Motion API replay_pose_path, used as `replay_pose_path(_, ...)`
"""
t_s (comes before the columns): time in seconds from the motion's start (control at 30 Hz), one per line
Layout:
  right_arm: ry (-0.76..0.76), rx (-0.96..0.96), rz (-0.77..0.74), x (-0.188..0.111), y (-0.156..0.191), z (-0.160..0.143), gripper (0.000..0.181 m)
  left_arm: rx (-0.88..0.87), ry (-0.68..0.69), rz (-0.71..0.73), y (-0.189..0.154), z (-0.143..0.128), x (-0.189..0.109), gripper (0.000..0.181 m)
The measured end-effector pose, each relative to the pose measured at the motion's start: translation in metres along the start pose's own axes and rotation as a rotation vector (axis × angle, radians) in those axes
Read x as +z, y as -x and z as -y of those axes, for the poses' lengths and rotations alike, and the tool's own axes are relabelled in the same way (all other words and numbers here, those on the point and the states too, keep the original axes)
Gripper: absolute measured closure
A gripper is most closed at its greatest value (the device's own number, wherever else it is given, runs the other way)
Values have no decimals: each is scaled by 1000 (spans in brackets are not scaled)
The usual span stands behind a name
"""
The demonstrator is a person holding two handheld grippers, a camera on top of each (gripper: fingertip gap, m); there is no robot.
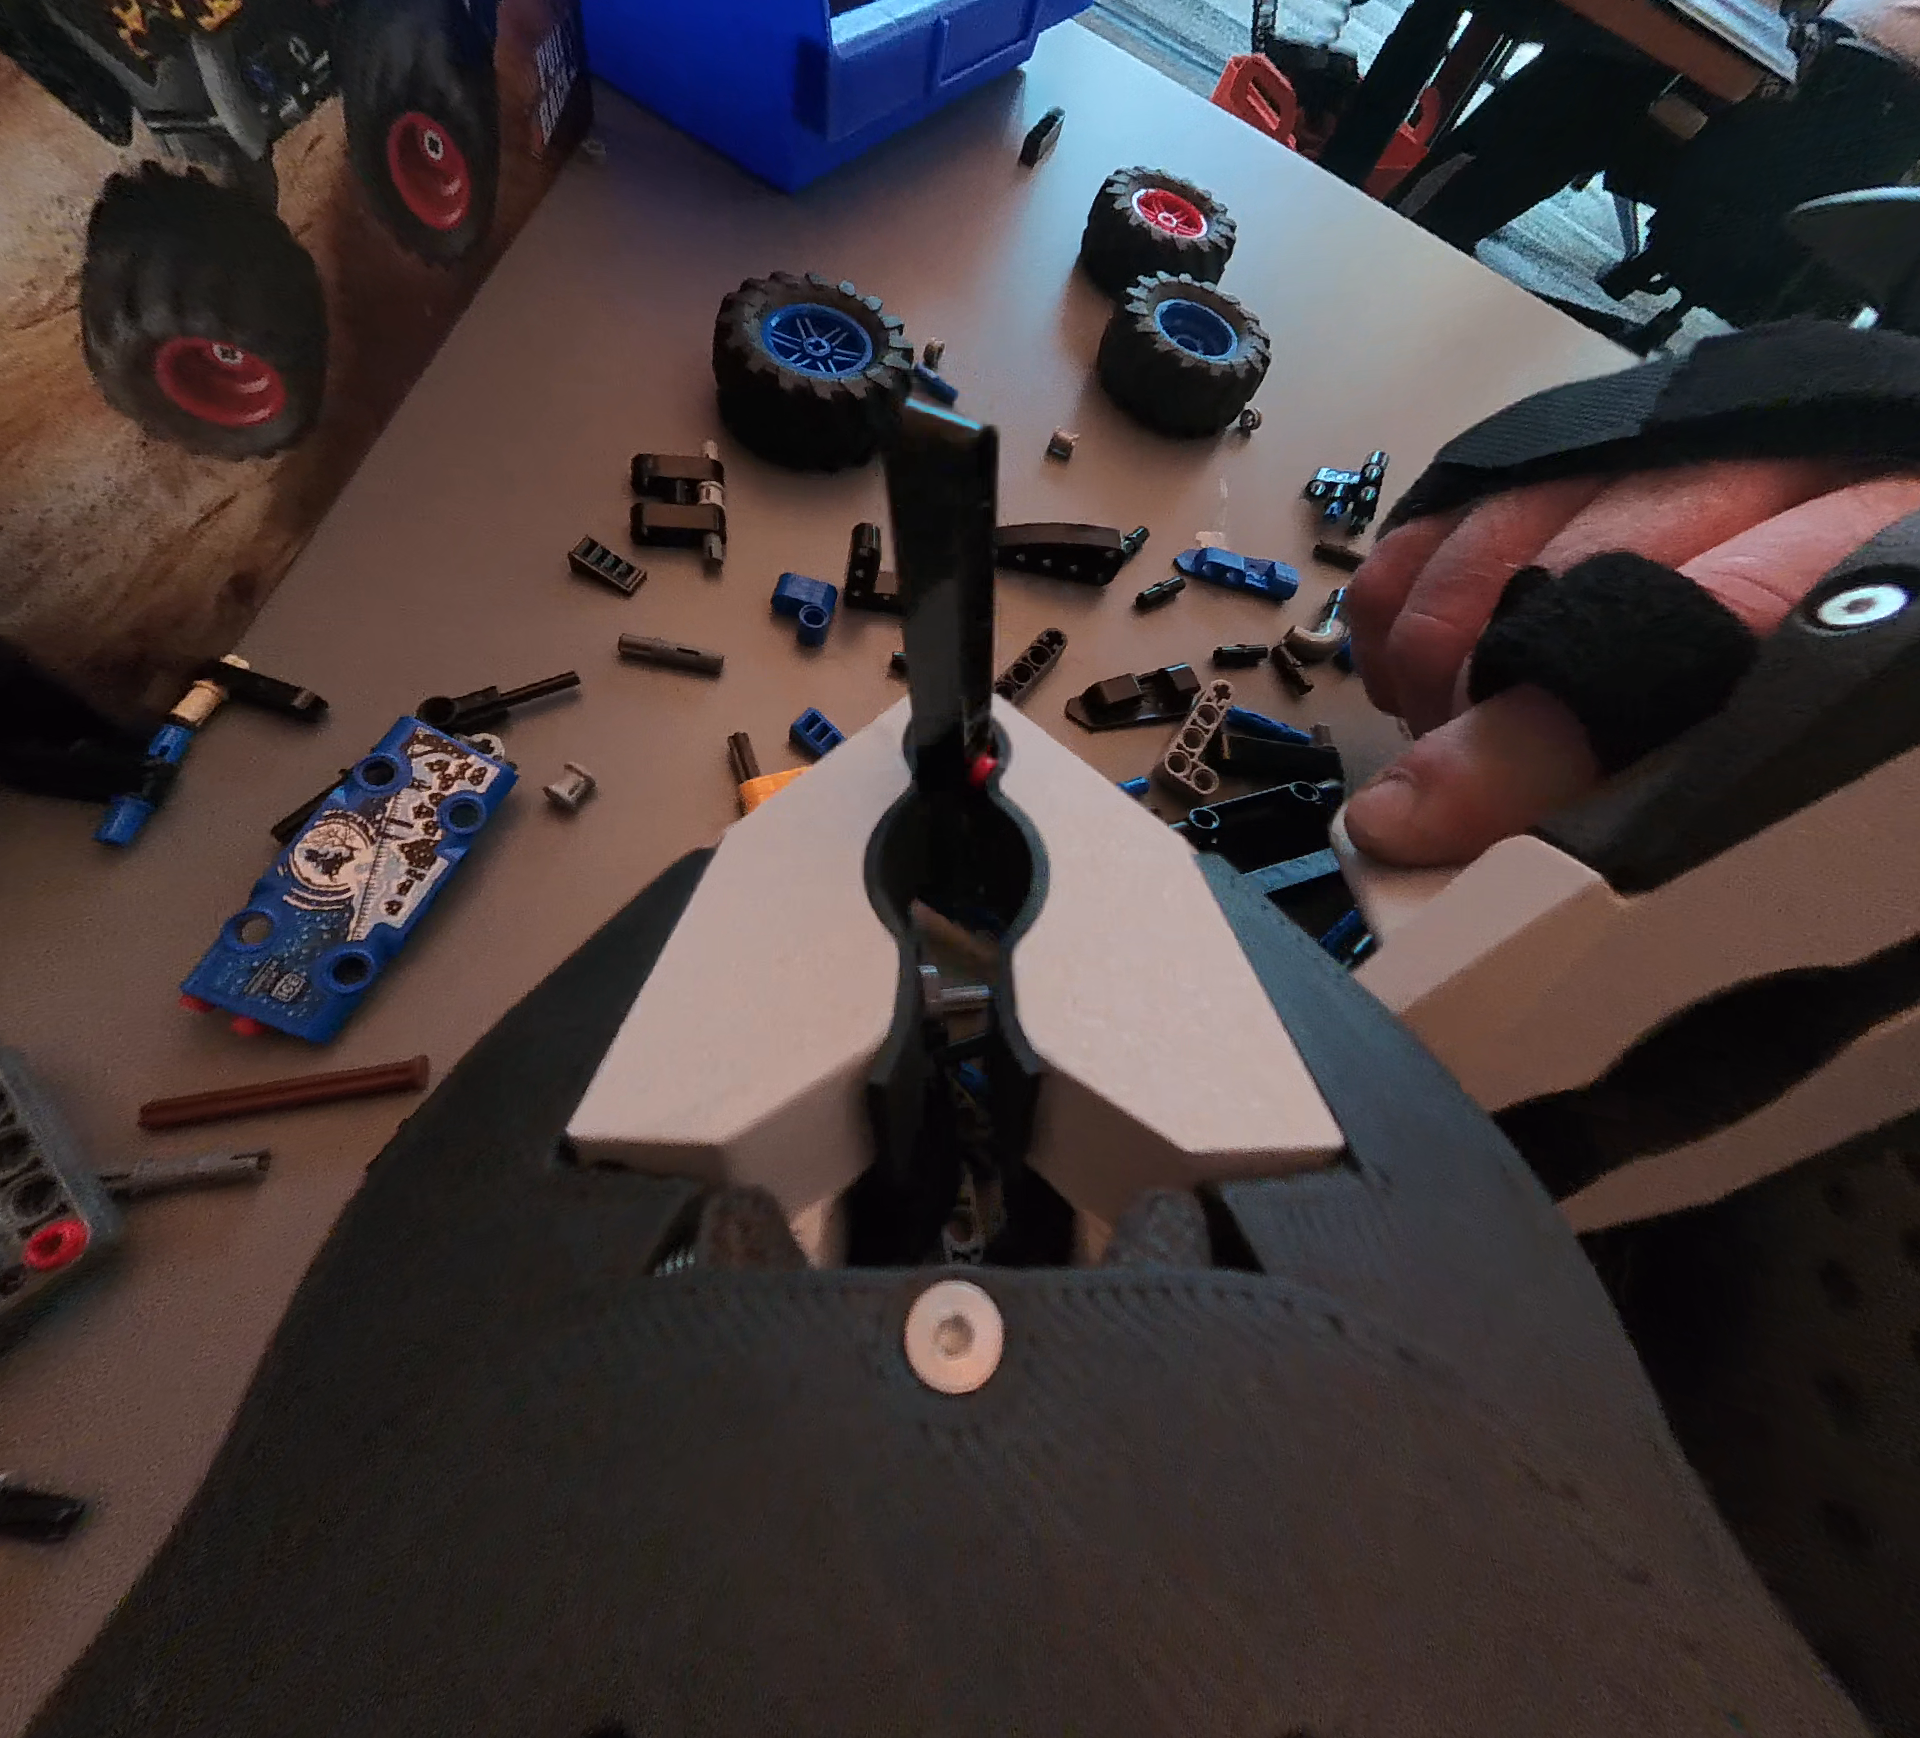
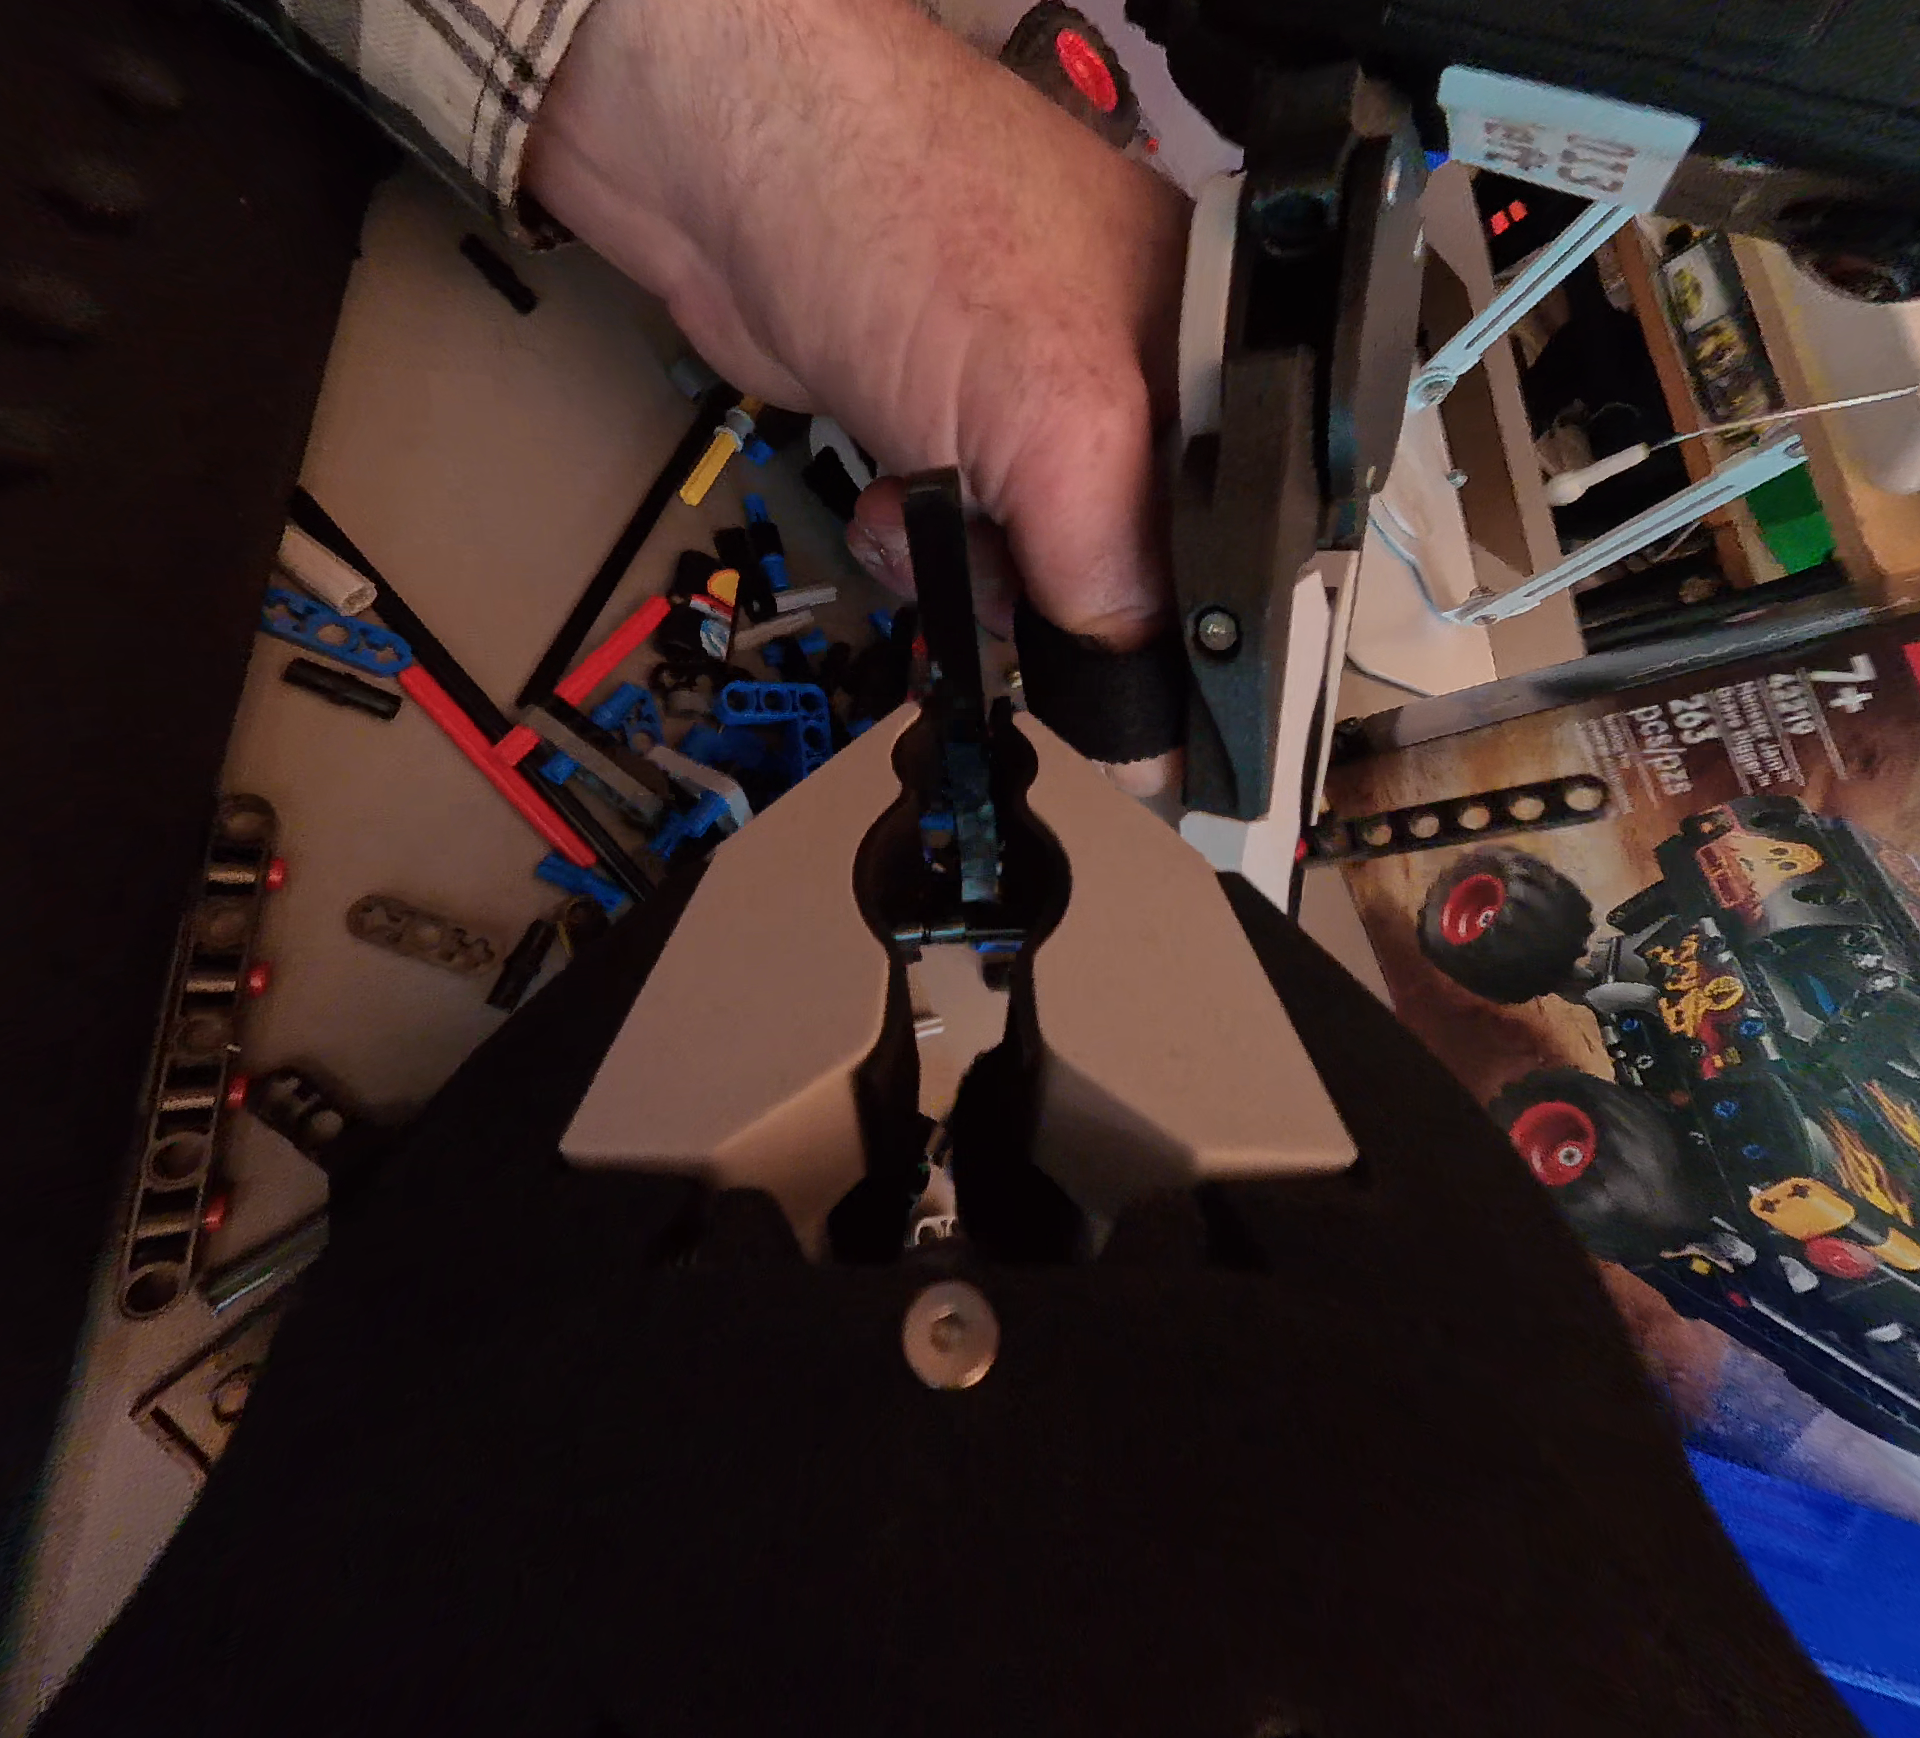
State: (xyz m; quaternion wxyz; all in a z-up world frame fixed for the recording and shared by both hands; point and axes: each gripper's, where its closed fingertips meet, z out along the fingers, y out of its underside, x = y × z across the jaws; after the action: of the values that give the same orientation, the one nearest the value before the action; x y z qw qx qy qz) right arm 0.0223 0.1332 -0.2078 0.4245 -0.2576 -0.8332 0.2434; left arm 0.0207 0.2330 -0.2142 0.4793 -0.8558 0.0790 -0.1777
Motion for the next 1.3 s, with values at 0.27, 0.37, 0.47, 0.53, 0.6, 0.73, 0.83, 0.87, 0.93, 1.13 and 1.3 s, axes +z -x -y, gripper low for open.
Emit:
replay_pose_path(0.27,-148,213,-11,-24,-27,-4,174,170,-59,23,-8,15,-7,181)
replay_pose_path(0.37,-276,374,26,-39,-40,-2,174,178,-103,26,-10,26,-15,181)
replay_pose_path(0.47,-278,390,85,-34,-33,-1,175,170,-69,21,-8,19,-11,181)
replay_pose_path(0.53,-256,316,100,-31,-23,5,175,160,-60,8,-9,17,-10,181)
replay_pose_path(0.6,-219,256,91,-25,-17,7,175,137,-39,8,-5,13,-7,181)
replay_pose_path(0.73,-102,114,36,-10,-7,7,176,110,13,20,1,4,-1,181)
replay_pose_path(0.83,-69,68,8,-6,-6,8,176,75,19,11,4,2,-1,181)
replay_pose_path(0.87,-60,56,-2,-6,-5,8,176,66,19,7,4,2,0,181)
replay_pose_path(0.93,-46,37,-20,-5,-5,8,176,64,21,8,5,2,1,181)
replay_pose_path(1.13,-24,9,-42,-6,-5,5,176,57,31,2,9,0,3,181)
replay_pose_path(1.3,-150,203,-27,-26,-27,-4,174,136,-47,8,4,18,-6,181)
